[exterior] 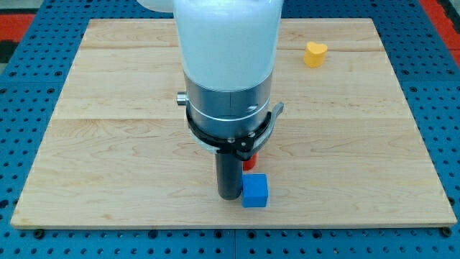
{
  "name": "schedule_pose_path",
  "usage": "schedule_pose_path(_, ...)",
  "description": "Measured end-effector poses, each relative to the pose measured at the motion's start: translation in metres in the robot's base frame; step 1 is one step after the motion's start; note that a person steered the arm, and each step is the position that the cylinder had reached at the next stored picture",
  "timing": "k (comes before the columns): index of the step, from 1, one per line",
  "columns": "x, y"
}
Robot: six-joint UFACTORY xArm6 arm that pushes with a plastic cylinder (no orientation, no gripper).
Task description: Push blue cube up abit
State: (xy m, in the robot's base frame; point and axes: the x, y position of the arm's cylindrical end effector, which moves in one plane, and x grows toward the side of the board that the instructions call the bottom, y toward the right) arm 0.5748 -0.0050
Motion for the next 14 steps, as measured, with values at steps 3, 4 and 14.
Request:
schedule_pose_path(3, -0.056, -0.003)
schedule_pose_path(4, -0.066, -0.006)
schedule_pose_path(14, 0.011, 0.035)
